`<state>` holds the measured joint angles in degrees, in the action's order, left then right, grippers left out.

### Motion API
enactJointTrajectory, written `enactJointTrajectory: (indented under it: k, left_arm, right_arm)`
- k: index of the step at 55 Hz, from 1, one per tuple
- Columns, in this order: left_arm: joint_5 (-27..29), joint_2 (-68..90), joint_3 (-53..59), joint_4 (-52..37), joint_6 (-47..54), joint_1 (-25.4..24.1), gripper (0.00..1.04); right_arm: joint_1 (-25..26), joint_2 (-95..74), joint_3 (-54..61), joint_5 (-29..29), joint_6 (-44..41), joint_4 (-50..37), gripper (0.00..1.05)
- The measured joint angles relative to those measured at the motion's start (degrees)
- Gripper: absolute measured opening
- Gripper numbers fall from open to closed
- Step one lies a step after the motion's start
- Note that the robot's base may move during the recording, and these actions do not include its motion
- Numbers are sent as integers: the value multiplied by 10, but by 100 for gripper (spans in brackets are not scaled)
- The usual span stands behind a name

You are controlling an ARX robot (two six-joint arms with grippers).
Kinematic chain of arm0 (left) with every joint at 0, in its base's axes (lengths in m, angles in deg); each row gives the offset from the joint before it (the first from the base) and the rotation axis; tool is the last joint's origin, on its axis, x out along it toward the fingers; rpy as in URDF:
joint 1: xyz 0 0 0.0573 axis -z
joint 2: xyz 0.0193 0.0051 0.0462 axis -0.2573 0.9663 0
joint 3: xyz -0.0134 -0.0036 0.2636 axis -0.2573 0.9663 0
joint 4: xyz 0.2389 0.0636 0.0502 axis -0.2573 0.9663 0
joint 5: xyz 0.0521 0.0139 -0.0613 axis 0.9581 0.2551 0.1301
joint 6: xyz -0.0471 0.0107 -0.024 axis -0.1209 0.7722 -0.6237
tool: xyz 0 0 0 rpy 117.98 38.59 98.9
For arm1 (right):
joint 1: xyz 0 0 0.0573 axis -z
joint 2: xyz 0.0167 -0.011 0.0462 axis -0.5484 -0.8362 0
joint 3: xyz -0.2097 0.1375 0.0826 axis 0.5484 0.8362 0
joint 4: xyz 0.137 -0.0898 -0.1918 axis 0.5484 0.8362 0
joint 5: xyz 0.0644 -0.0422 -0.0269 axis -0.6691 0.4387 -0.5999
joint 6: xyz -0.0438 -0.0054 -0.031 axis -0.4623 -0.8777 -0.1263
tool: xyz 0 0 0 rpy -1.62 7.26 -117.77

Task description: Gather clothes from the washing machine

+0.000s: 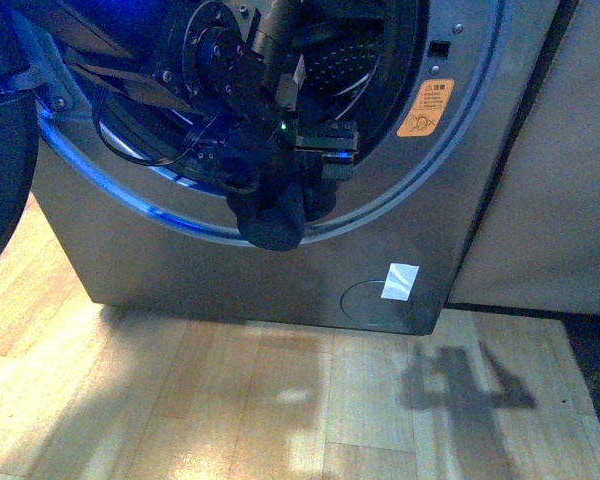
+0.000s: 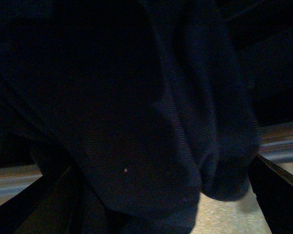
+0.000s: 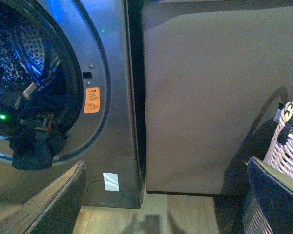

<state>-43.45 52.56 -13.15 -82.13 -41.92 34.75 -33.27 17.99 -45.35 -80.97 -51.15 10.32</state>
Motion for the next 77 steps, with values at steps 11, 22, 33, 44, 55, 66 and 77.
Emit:
enactJointTrajectory:
  k: [11, 22, 33, 44, 55, 66, 77]
  left_arm:
    - [28, 10, 10, -24, 44, -16, 98]
    - [26, 3, 35, -59, 64, -23, 74]
    - [-5, -32, 97, -122, 61, -33, 45]
    - [-34, -131, 212, -223, 72, -37, 15]
    - [-101, -297, 369, -311, 87, -42, 6]
    - [-167, -496, 479, -289, 98, -47, 6]
    - [-192, -681, 465, -191, 114, -16, 6]
  right_arm:
    - [0, 0, 0, 0, 0, 0, 97]
    - [0, 0, 0, 0, 0, 0, 97]
    - [0, 0, 0, 0, 0, 0, 97]
    - [0, 0, 0, 0, 0, 0, 97]
    - [0, 0, 0, 0, 0, 0, 97]
    - [0, 0, 0, 0, 0, 0, 97]
    - [0, 0, 0, 0, 0, 0, 97]
